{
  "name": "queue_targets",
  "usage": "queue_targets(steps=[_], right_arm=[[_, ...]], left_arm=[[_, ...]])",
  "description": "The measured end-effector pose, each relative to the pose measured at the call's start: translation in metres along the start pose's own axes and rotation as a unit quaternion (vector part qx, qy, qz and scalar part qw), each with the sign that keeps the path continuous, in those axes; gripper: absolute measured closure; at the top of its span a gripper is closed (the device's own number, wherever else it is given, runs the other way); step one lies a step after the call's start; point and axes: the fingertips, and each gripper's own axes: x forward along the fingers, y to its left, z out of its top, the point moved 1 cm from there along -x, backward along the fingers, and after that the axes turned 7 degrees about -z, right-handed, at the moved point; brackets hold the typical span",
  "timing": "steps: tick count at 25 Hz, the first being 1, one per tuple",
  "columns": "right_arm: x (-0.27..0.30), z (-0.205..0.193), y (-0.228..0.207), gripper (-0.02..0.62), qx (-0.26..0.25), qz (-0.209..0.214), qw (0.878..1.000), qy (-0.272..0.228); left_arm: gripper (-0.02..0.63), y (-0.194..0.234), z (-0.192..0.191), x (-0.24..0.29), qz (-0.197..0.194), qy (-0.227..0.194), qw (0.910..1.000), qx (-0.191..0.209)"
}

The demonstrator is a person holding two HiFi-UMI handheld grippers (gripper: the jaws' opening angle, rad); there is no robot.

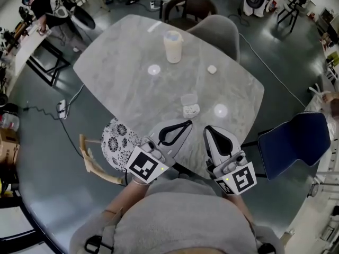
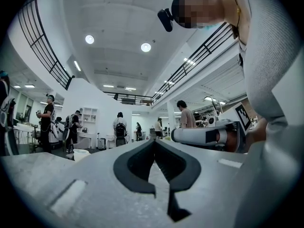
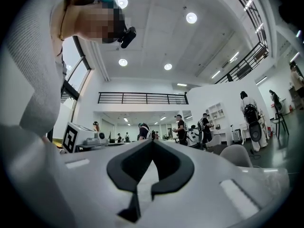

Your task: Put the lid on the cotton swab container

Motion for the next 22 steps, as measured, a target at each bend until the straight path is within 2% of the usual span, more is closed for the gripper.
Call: queue_targets(steps=[14,22], right_arm=[[0.018,-0.039,-0.024,0.595,0.011,-0.015,0.999,0.040],[0.020,-0.057,-0.028,0.595,0.018,-0.022,0.998,0.051]], left_arm=[[0.604,0.026,-0.054,-0.006,0.012,0.048,0.9986,-0.020],[0.589,0.032,-0.079,-0.005,0.004,0.073,0.9972,-0.013]])
